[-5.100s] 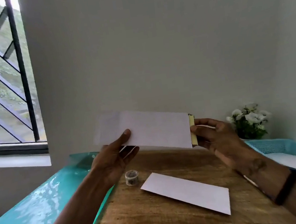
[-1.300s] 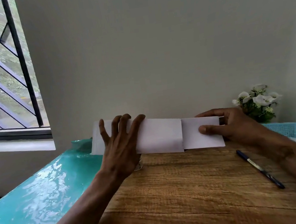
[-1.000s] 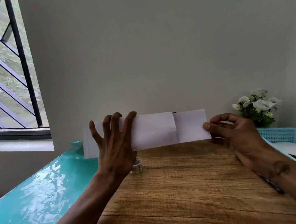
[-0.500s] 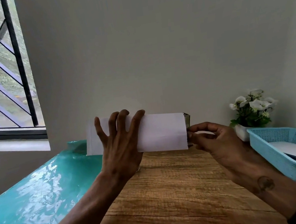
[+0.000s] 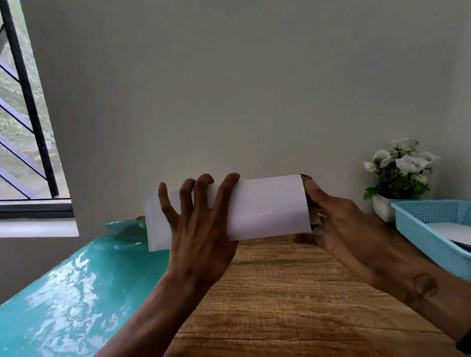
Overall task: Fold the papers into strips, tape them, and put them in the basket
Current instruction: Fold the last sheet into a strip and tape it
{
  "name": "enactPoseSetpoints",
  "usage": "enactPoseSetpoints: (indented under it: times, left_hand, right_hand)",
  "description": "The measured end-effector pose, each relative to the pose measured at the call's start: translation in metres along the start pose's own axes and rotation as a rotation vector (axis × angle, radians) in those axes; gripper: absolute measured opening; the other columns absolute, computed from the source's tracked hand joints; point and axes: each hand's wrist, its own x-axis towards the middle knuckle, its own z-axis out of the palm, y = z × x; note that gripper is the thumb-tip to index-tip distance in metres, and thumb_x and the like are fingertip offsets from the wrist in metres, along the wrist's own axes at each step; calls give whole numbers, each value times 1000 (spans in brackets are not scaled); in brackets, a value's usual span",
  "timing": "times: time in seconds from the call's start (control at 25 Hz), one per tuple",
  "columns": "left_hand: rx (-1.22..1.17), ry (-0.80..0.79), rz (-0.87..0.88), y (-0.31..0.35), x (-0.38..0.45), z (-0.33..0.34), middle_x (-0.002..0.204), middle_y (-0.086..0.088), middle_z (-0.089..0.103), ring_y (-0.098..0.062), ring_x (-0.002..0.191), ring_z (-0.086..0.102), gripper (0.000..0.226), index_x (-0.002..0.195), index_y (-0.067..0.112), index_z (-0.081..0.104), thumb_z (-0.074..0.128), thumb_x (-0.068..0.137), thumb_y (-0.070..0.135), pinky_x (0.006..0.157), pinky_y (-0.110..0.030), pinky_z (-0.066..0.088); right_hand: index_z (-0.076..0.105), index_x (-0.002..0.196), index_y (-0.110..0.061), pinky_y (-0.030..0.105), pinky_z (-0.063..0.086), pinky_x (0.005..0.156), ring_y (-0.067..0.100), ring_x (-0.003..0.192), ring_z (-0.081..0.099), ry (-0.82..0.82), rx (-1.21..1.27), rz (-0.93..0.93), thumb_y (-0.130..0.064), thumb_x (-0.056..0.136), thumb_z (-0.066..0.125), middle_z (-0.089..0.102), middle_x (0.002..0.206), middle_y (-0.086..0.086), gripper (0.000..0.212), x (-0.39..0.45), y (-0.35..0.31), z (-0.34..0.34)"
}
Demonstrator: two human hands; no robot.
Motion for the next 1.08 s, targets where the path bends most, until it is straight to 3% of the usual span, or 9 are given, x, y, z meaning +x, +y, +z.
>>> enactPoseSetpoints:
  times: [0.08, 0.2, 0.32, 0.48, 0.6, 0.68, 0.76, 0.88, 1.08]
  left_hand:
    - [-33, 21, -29, -2, 1, 0, 134, -8, 48, -35, 132, 41, 95, 153, 30, 40, 75, 69, 60, 121, -68, 8]
    - [-77, 22, -32, 4, 5, -10, 129, -5, 47, -31, 125, 43, 102, 155, 33, 38, 56, 71, 89, 118, -61, 21]
    - [-227, -135, 11, 20, 10, -31, 121, 4, 47, -19, 112, 47, 118, 158, 41, 25, 55, 62, 100, 103, -45, 39]
    - [-707, -370, -102, 41, 14, -42, 112, 16, 59, -6, 95, 60, 102, 155, 52, 21, 80, 73, 70, 81, -27, 50]
    - [-1131, -524, -430, 45, 15, -44, 93, -1, 77, -15, 76, 75, 73, 149, 42, 38, 79, 88, 44, 68, -32, 61]
    - [-1376, -649, -663, 48, 11, -36, 98, -9, 79, -24, 78, 77, 59, 146, 25, 49, 75, 94, 30, 66, -31, 62]
    - [-1445, -709, -770, 50, 1, -20, 107, -13, 79, -30, 91, 78, 41, 136, 13, 63, 72, 97, 22, 70, -33, 63]
    - [-1416, -662, -852, 54, -12, -1, 112, -14, 78, -31, 102, 76, 23, 119, 17, 74, 72, 96, 16, 83, -42, 65]
    - [-1266, -558, -816, 51, -15, 5, 107, -8, 77, -28, 102, 74, 9, 98, 25, 77, 77, 92, 19, 89, -47, 63]
  right_hand:
    - [70, 127, -21, 49, 59, 93, 27, 108, 74, -11, 73, -59, -50, 92, 63, 75, 122, 6, 46, 0, -2, -1]
    - [55, 132, -21, 46, 61, 85, 34, 94, 78, 84, 101, -131, -21, 74, 85, 76, 111, 19, 65, 1, 1, -4]
    - [59, 126, -19, 38, 63, 72, 29, 79, 76, 259, 181, -91, -3, 78, 83, 78, 98, 23, 56, 6, 3, -13]
    - [74, 111, -8, 38, 60, 77, 28, 91, 72, 367, 207, 13, -2, 87, 75, 77, 112, 23, 24, 14, 6, -30]
    - [75, 116, -3, 41, 62, 85, 33, 101, 74, 309, 204, 97, -7, 91, 71, 77, 116, 20, 26, 18, 16, -35]
    - [75, 118, -5, 45, 60, 93, 37, 111, 72, 239, 162, 192, -13, 91, 74, 77, 116, 20, 29, 15, 21, -32]
    - [75, 117, -7, 46, 60, 93, 35, 109, 72, 169, 109, 259, -18, 91, 75, 78, 114, 19, 28, 11, 26, -27]
    - [76, 116, -8, 47, 62, 91, 36, 107, 74, 84, 28, 253, -18, 89, 79, 78, 114, 19, 29, 8, 35, -24]
    - [72, 123, -11, 44, 60, 92, 35, 112, 72, 44, 62, 214, 5, 89, 70, 77, 119, 14, 38, 7, 45, -20]
